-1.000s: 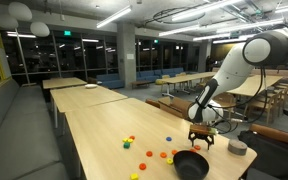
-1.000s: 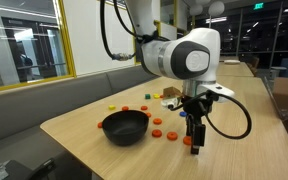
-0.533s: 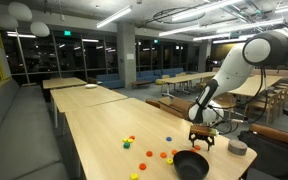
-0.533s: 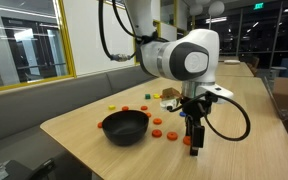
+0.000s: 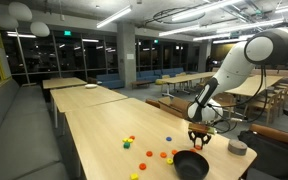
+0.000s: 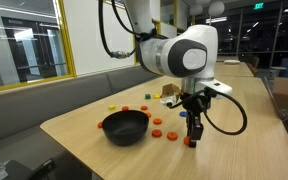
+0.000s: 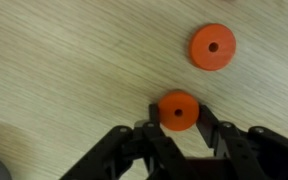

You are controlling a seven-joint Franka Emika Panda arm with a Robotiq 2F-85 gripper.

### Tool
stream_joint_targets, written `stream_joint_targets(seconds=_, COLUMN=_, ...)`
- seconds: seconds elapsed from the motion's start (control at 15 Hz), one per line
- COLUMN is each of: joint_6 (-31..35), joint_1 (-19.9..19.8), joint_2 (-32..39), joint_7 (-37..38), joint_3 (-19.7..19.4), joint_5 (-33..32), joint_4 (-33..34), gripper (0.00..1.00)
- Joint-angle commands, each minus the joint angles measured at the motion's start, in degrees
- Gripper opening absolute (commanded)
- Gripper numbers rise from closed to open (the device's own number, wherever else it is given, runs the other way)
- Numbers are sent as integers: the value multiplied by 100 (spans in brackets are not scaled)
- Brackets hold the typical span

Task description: Place three orange rings inside the black bowl

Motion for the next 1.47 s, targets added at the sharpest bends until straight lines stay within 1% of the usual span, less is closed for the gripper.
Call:
stream_joint_targets(seconds=0.0, joint_6=72, joint_1=45, joint_2=-96, joint_7=-124, joint_3=-10, joint_5=153, joint_4=-73, gripper=24)
stream_joint_targets(seconds=0.33, joint_6=-80, joint_1=135, joint_2=-393, joint_7=-77, joint_3=-57, joint_5=66, joint_4=-141, gripper=24)
stream_joint_targets(seconds=0.67, joint_6=-325, joint_1=311, joint_2=-1025, joint_7=-34, joint_3=-58, joint_5=-67, joint_4=-304, gripper=25)
stream_joint_targets(seconds=0.87, joint_6=-718, joint_1=406, joint_2=-1560, joint_7=-64, joint_3=10, joint_5=-157, joint_4=-503, gripper=24)
stream_joint_targets(seconds=1.0, joint_6=-1106, joint_1=444, joint_2=-1911, joint_7=-118, joint_3=90, joint_5=-180, joint_4=-634, gripper=25)
stream_joint_targets(seconds=1.2, joint_6=-1672, joint_1=478, joint_2=-2366, joint_7=-274, joint_3=279, joint_5=-141, joint_4=-887, gripper=25)
stream_joint_targets(seconds=1.4, joint_6=-2113, joint_1=518, joint_2=-2670, joint_7=-370, joint_3=481, joint_5=-106, joint_4=-1111, gripper=25)
